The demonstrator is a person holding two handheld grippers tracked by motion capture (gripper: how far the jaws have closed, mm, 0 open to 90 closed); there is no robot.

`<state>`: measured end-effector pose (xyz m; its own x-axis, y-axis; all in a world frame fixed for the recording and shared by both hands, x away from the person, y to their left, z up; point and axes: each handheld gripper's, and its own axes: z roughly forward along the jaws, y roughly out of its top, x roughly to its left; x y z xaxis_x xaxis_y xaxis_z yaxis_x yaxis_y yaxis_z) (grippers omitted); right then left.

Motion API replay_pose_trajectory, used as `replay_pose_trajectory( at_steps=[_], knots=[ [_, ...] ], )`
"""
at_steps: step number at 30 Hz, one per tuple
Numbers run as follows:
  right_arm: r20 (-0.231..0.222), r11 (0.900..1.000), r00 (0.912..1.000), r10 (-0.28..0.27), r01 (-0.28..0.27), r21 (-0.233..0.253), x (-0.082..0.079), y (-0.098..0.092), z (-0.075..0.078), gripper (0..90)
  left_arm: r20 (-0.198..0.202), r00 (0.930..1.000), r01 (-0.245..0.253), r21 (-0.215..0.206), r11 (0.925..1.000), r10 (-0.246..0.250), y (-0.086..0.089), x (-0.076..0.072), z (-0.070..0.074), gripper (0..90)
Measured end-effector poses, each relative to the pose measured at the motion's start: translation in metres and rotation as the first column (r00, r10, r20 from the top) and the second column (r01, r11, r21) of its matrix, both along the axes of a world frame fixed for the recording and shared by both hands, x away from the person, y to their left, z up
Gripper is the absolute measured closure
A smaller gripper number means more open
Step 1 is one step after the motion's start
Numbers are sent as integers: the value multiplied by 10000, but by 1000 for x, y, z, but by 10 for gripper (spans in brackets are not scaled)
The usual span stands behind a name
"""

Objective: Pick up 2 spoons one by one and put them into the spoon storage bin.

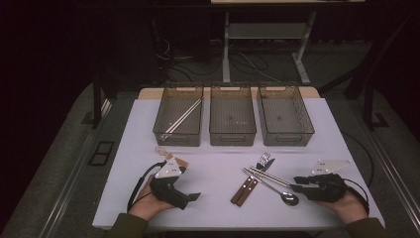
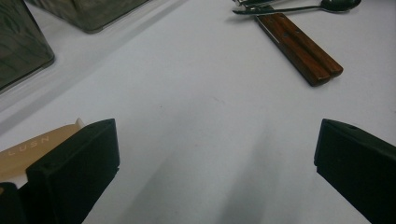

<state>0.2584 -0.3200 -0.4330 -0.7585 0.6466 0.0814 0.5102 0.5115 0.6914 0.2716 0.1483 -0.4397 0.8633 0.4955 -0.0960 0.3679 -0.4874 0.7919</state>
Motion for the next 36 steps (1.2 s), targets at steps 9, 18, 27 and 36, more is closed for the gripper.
replay_pose_trajectory(
  at_steps=[9,18,27,36],
  knots=[
    [-225,9992,9997,73,-82,-380,11,2,-10,756,-15,10000,23,26,10000,-23,0,0,0,0],
    [-38,9945,9985,554,-555,-889,12,5,-13,823,-28,10000,18,42,10000,-18,-1,0,0,0],
    [124,9900,9962,867,-847,-1129,13,7,-12,856,-15,10000,22,16,10000,-22,0,1,-1,0],
    [412,9964,9965,728,-709,-463,18,2,2,856,-37,10000,-21,-7,10000,21,1,1,-1,0]
  ],
)
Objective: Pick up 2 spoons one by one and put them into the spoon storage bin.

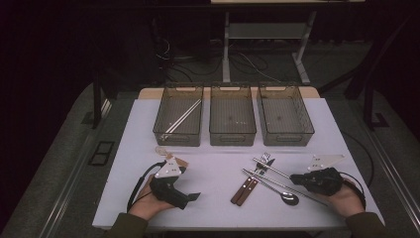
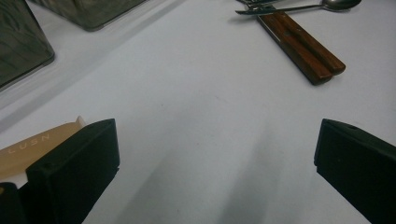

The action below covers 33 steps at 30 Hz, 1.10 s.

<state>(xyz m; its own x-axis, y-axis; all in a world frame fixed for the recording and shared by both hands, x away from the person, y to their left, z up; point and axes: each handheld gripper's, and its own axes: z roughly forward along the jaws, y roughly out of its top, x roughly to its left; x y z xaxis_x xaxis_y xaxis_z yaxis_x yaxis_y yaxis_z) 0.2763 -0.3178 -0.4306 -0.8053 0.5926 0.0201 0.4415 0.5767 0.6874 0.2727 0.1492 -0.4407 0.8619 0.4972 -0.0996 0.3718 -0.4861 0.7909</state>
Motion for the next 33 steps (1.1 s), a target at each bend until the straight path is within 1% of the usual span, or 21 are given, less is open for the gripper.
replay_pose_trajectory(
  at_steps=[4,7,12,17,19,22,24,27,31,33],
  knots=[
    [100,9997,9999,21,-24,248,4,2,10,856,4,10000,-11,15,10000,11,0,0,0,0],
    [183,9994,9998,40,-46,330,7,4,17,855,-15,10000,1,9,10000,-1,0,0,0,0],
    [322,9965,9995,50,-77,828,13,8,30,856,-12,10000,-91,-51,9999,91,2,0,-1,0],
    [492,9943,9986,182,-233,1036,21,23,44,855,-22,9999,-113,-44,9999,113,3,1,-2,0],
    [539,9919,9983,228,-293,1232,25,30,50,855,-60,9998,-190,-152,9997,189,4,1,-2,0],
    [590,9885,9978,305,-389,1460,32,42,59,855,-45,9998,-210,-99,9997,209,4,2,-3,0],
    [652,9883,9973,328,-421,1469,37,51,64,855,1,9998,-222,-9,9998,222,4,3,-3,0],
    [683,9872,9970,353,-454,1529,46,63,70,855,12,9996,-295,-50,9996,295,4,3,-3,0],
    [726,9899,9964,437,-530,1315,58,81,76,855,76,9996,-268,18,9996,268,5,4,-3,0],
    [741,9914,9961,481,-566,1178,64,90,79,855,84,9996,-278,-29,9996,279,5,4,-3,0]
  ],
)
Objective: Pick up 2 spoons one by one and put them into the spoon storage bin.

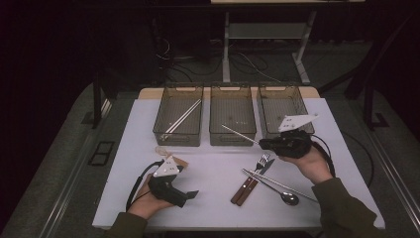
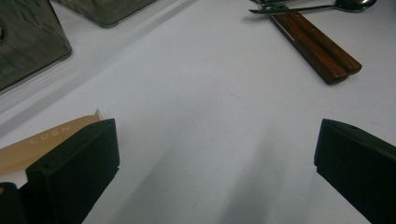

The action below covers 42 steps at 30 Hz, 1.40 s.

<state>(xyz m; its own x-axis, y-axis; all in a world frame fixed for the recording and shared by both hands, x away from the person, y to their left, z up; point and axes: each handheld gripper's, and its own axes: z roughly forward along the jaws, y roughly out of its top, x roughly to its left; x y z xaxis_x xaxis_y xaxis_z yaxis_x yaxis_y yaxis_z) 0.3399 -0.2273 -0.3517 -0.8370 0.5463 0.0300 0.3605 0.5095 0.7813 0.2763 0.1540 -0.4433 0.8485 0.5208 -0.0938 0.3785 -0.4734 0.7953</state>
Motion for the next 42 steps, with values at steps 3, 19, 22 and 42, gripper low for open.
replay_pose_trajectory(
  at_steps=[3,19,22,42],
  knots=[
    [-45,9999,10000,56,-56,-119,8,14,4,855,2,10000,1,-7,10000,-1,0,0,0,0],
    [-476,9965,9986,-226,186,-819,60,92,15,855,24,10000,76,-22,10000,-76,-1,0,0,0],
    [-567,9974,9981,-256,217,-681,71,105,16,854,38,10000,86,-9,10000,-86,-2,0,1,0],
    [-1077,9873,9857,-1293,1178,-1069,136,187,9,853,24,9999,158,-167,9997,-157,-2,0,1,0]
  ],
)
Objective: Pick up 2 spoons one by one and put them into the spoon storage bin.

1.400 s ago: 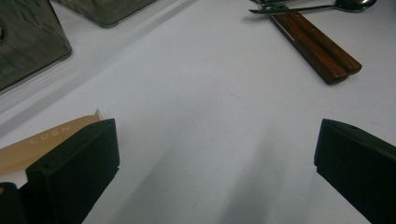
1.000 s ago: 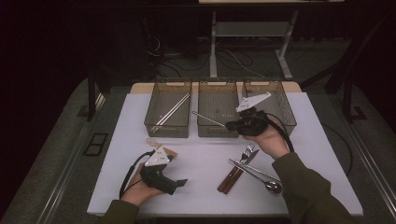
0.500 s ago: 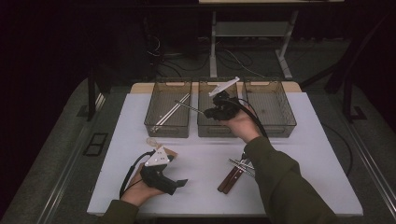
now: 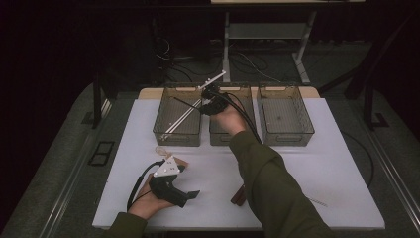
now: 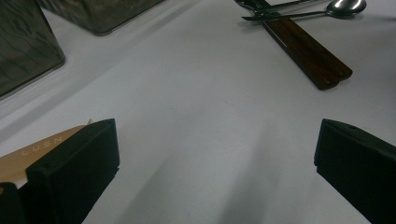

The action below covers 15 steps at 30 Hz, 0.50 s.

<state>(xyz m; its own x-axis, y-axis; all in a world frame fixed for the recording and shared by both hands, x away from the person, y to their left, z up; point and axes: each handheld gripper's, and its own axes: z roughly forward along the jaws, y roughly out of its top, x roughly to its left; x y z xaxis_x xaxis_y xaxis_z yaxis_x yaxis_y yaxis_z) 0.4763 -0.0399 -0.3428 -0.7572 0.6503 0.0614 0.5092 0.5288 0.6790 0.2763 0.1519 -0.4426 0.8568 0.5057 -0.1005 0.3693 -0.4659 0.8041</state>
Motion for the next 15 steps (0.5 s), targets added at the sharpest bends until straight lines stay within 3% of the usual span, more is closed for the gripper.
replay_pose_trajectory(
  at_steps=[12,15],
  knots=[
    [-470,9985,9976,-500,490,-223,23,47,-12,853,44,10000,29,-34,10000,-29,0,0,1,0],
    [-319,9966,9970,-703,688,-442,25,57,-15,843,66,9999,84,-16,10000,-84,0,0,1,0]
  ],
)
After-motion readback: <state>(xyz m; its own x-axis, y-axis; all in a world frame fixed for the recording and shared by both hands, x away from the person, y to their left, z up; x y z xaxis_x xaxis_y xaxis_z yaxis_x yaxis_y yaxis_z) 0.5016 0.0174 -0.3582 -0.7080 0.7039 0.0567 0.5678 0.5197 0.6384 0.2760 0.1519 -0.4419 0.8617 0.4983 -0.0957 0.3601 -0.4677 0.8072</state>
